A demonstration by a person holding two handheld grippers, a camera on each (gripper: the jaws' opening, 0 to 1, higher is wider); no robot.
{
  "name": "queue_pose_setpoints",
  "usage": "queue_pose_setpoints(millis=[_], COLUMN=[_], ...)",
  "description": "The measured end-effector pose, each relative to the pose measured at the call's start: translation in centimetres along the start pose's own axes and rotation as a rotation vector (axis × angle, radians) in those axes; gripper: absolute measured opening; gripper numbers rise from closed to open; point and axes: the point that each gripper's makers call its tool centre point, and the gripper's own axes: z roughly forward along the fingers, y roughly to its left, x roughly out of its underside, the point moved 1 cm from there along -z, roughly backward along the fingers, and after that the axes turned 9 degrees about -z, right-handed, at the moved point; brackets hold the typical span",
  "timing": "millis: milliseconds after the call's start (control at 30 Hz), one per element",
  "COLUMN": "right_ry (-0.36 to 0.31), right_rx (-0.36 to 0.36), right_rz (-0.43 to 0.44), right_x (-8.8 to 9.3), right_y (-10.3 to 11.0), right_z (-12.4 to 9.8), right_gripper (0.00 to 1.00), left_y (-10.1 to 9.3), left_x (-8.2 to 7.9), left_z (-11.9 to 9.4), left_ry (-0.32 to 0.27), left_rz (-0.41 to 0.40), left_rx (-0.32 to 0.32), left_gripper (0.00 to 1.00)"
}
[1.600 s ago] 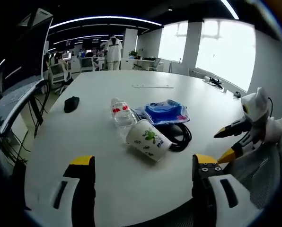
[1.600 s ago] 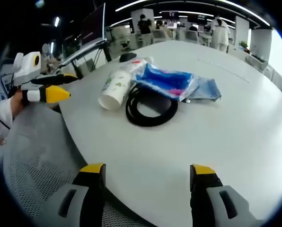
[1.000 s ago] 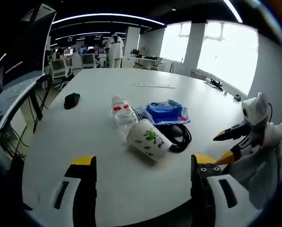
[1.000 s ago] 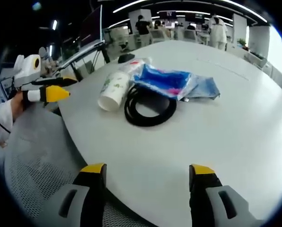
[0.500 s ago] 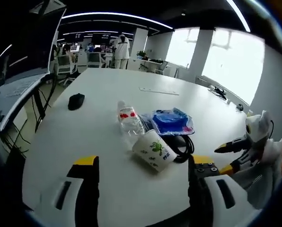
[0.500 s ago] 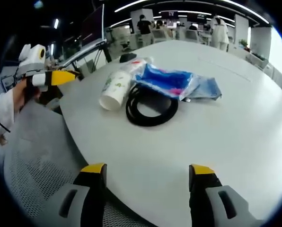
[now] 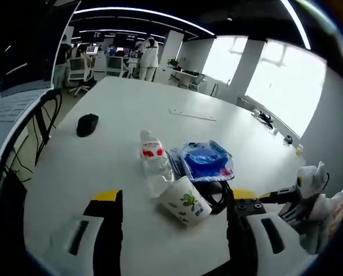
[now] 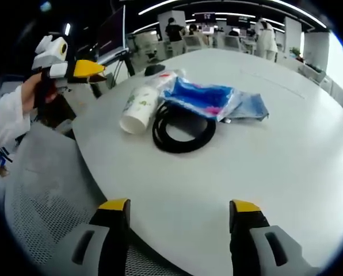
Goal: Arrange the tabletop items into an orderly group along one side of the table until the central work area is clear of visible clutter.
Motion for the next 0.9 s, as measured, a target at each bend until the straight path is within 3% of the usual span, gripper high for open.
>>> queue_pose_setpoints(millis=[267, 467, 767, 900], right_ry=[-0.002, 0.0, -0.01, -0.016], right_rx=[-0.001, -0.003, -0.004, -0.003], right_rz=[0.003, 0.009, 0.026, 0.038], right_x=[0.0, 0.0, -0.1, -0.1], right_y=[0.0, 0.0, -0.1, -0.2], right_z=[0.0, 0.0, 0.0, -0.1], right_gripper=[0.71, 0.71, 0.71, 0.71], left_y=[0.4, 0.5, 1.2, 2.0], left_x=[-2.0, -1.9, -2.0, -1.5], left_z=[1.9, 3.4, 5.1, 5.8], left_ry=[0.018, 0.095, 0.151, 0.206], left_rz=[-0.042, -0.079, -0.088, -0.056], left_rx=[-0.012, -0.023, -0.06, -0.101], left_gripper=[0.73, 0.68, 0.62, 0.51])
